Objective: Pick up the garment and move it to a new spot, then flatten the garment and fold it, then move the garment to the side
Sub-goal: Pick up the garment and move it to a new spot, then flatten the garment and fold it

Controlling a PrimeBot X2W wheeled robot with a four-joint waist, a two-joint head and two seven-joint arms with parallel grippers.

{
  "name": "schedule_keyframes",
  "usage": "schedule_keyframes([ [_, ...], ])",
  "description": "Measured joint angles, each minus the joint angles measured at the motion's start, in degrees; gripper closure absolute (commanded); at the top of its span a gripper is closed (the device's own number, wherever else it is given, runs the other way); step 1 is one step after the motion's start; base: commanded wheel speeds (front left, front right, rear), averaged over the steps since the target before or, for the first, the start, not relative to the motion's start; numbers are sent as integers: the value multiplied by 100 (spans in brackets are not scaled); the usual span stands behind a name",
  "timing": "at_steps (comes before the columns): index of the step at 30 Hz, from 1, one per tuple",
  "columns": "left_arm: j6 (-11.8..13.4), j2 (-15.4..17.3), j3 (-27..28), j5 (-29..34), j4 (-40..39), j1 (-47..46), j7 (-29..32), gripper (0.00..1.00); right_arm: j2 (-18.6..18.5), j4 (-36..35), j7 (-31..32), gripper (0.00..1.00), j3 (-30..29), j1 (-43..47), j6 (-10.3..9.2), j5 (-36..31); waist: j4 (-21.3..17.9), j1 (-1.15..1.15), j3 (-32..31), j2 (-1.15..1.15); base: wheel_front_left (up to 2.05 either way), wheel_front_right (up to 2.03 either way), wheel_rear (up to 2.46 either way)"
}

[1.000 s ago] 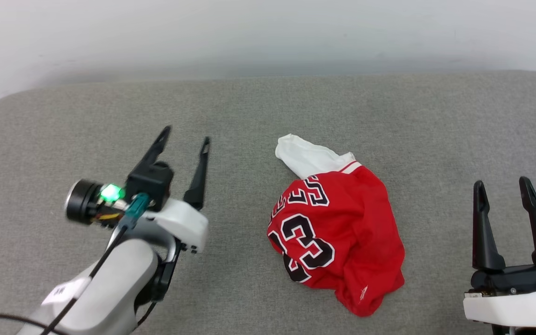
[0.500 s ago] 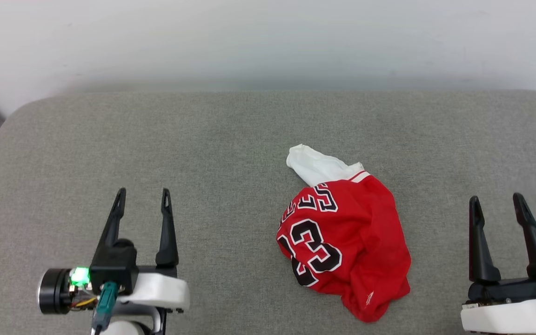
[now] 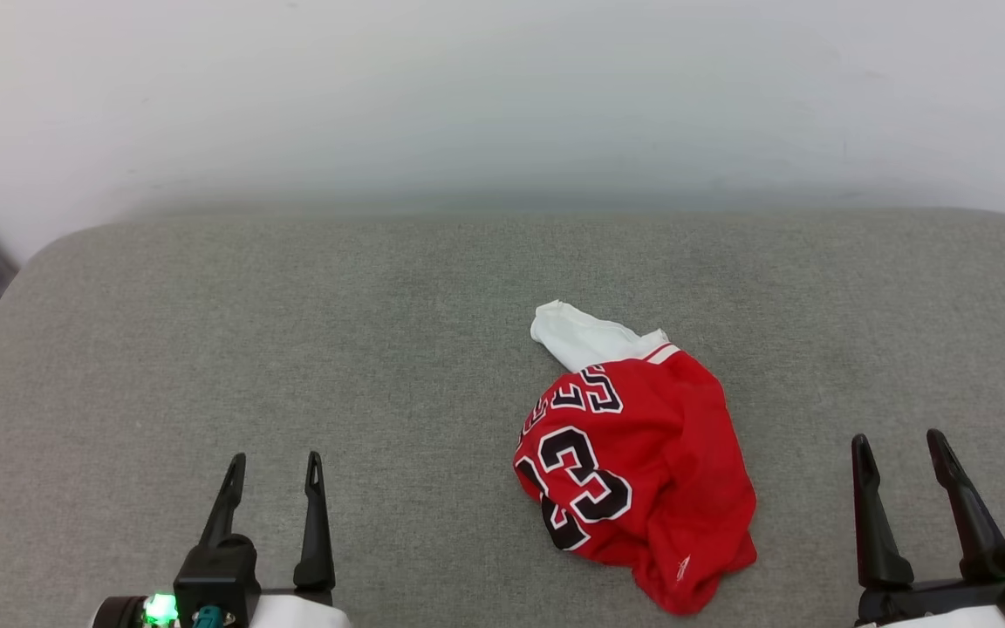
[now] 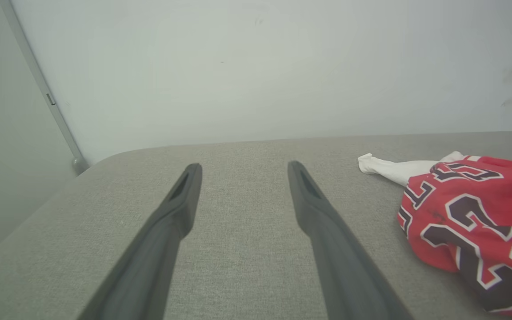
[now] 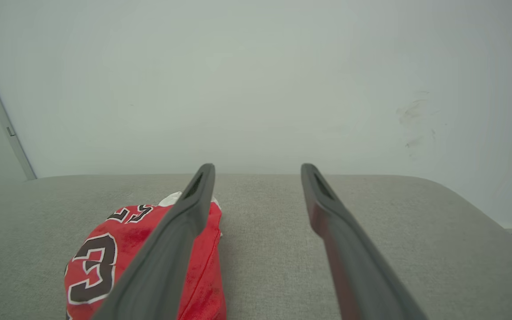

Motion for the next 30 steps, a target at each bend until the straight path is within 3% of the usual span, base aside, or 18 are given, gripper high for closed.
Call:
schedule_keyframes([
  [6, -374, -349, 346, 309, 40, 200, 0, 0, 0, 83, 0, 0, 21, 116, 0, 86, 14, 0, -68, 0, 0, 0, 0],
  [16, -750, -691, 783, 628, 68, 293, 0, 0, 0, 146, 0, 0, 34, 168, 0, 142, 52, 0, -98, 0, 0, 0, 0],
  [30, -1009, -880, 1043, 826, 129, 367, 0, 0, 0, 149, 0, 0, -40, 158, 0, 162, 51, 0, -86, 0, 0, 0, 0],
])
